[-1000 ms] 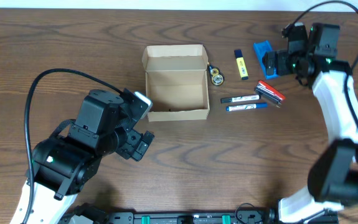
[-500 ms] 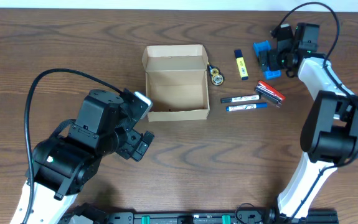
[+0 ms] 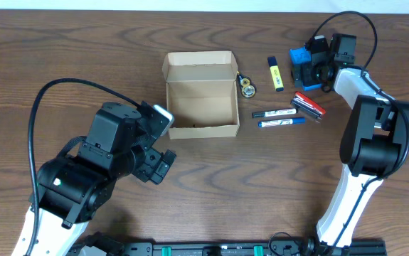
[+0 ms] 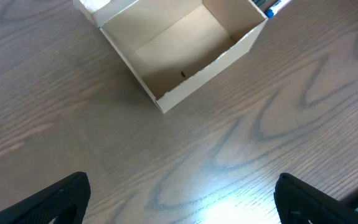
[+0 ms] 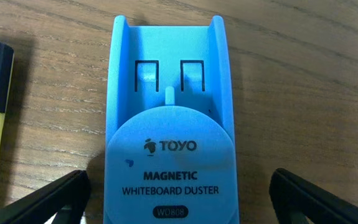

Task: Pack container
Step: 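Move the right gripper over the blue whiteboard duster and grasp it, then carry the blue duster with the right gripper into the box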

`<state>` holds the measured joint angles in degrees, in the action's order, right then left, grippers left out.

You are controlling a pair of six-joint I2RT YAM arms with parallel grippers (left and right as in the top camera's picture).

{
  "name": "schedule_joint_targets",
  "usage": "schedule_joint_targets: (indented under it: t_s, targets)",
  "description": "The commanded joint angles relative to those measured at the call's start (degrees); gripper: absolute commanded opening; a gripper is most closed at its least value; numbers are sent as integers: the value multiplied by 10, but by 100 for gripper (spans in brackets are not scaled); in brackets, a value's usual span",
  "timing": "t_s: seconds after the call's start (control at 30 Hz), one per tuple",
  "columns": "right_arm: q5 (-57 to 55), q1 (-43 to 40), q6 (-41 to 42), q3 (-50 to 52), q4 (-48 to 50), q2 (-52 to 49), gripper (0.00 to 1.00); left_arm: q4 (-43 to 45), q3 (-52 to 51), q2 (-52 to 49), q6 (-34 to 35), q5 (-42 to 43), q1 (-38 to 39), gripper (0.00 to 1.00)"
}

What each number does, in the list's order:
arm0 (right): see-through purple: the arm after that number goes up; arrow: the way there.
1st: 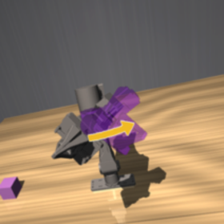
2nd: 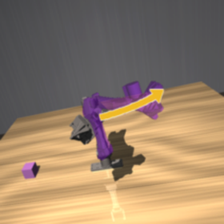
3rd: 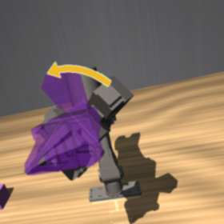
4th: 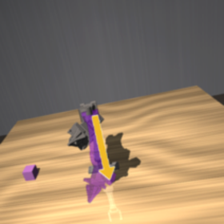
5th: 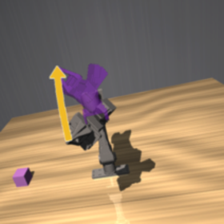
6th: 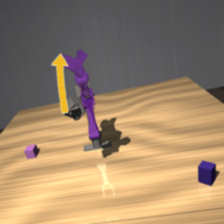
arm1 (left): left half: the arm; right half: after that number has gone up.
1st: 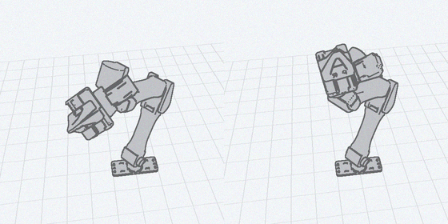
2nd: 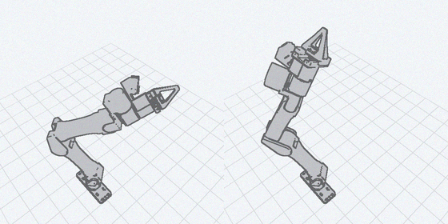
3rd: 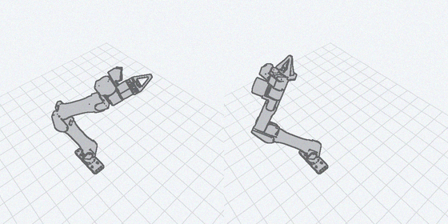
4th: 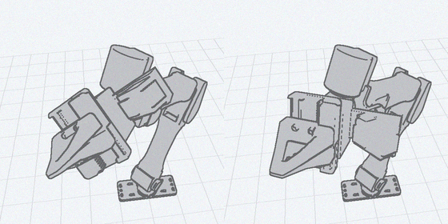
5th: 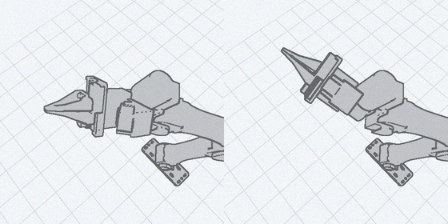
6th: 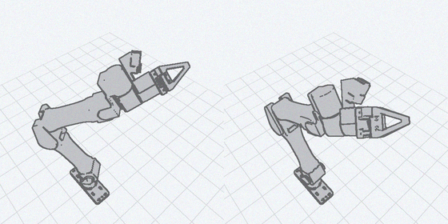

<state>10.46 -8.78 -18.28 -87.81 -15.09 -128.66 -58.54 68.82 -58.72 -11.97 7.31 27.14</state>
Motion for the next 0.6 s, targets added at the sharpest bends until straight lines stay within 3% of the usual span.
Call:
schedule_joint_targets:
  t_s: [0.0, 0.37, 0.57]
  targets:
    - [-12, -3, -6, -7, -1, -20, 90, -1, 7, 0, 4, 2, -2, 95]
    - [-12, -3, 17, -7, -9, -20, 46, -1, 7, 0, 4, 2, -2, 95]
    - [-12, -2, 72, -10, -27, -3, 38, -1, 7, 0, 4, 2, -2, 95]
